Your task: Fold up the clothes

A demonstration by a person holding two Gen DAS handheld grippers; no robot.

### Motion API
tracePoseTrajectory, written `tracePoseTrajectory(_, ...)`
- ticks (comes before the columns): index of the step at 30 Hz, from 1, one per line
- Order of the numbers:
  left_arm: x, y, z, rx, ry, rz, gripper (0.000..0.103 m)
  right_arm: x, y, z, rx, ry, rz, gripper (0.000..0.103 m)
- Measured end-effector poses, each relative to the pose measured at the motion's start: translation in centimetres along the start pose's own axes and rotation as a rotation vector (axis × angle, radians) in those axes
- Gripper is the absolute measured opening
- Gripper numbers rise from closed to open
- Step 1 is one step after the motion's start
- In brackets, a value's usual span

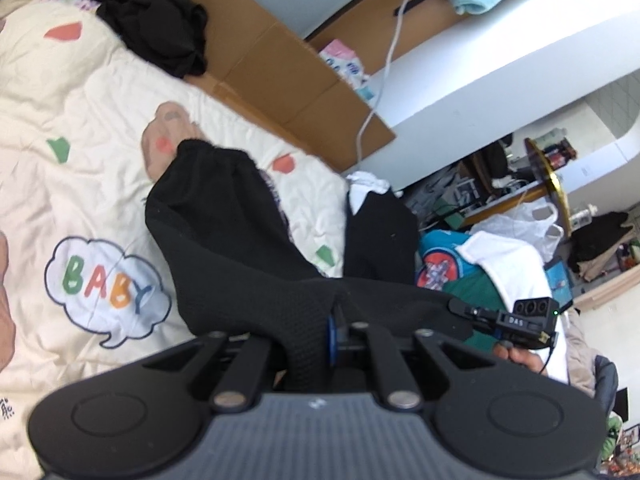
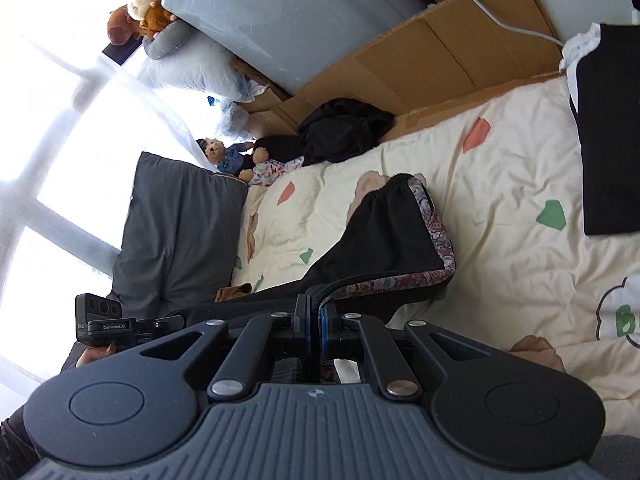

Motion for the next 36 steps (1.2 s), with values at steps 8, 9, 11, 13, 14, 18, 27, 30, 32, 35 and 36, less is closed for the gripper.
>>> tracePoseTrajectory(8, 1.8, 0.0, 2.3, 0.037, 0.033, -0.027, 0.008, -3.1, -0.6, 1.8, 0.021, -0.035, 0.049, 0.005)
tracePoseTrajectory(9, 2.0, 0.0, 2.4, 0.041, 0.037, -0.03, 0.008, -3.4, -0.6, 2.0, 0.022, -0.038, 0.053, 0.005)
tracePoseTrajectory(11, 2.8, 0.2, 2.8, 0.055, 0.049, -0.034, 0.008, -3.6, -0.5, 2.3, 0.026, -0.039, 0.055, 0.005)
tracePoseTrajectory(13, 3.2, 0.4, 3.0, 0.066, 0.054, -0.034, 0.008, -3.9, -0.2, 3.0, 0.03, -0.045, 0.055, 0.005)
tracePoseTrajectory(14, 3.4, 0.5, 3.2, 0.075, 0.057, -0.032, 0.008, -4.1, -0.1, 3.2, 0.03, -0.046, 0.057, 0.005)
tracePoseTrajectory(18, 3.4, 1.7, 4.2, 0.118, 0.084, 0.005, 0.008, -4.7, 0.3, 4.1, 0.027, -0.059, 0.065, 0.005)
tracePoseTrajectory(27, 5.3, 4.3, 7.0, 0.152, 0.046, 0.0, 0.008, -6.6, 0.8, 5.7, 0.005, -0.099, 0.111, 0.005)
tracePoseTrajectory(30, 6.3, 4.6, 7.9, 0.153, 0.024, -0.022, 0.008, -7.4, 1.0, 6.5, 0.005, -0.121, 0.125, 0.005)
tracePoseTrajectory(32, 7.0, 4.7, 8.4, 0.148, 0.013, -0.039, 0.008, -7.8, 1.1, 6.9, 0.007, -0.13, 0.131, 0.005)
tracePoseTrajectory(35, 8.2, 5.0, 9.0, 0.139, 0.001, -0.067, 0.008, -8.9, 1.4, 8.2, 0.015, -0.143, 0.141, 0.005)
tracePoseTrajectory(36, 8.5, 5.1, 9.1, 0.136, 0.0, -0.073, 0.008, -9.0, 1.5, 8.3, 0.016, -0.144, 0.142, 0.005)
Point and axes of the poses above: each gripper's, at about its wrist camera, not at the fingertips, and z roughly the way its jaws point, x to its left, y to its top, the point moved 5 cm from there along z, roughly the way its jaws point, and after that the axes turned 6 degrees about y, right-handed, at the moved point
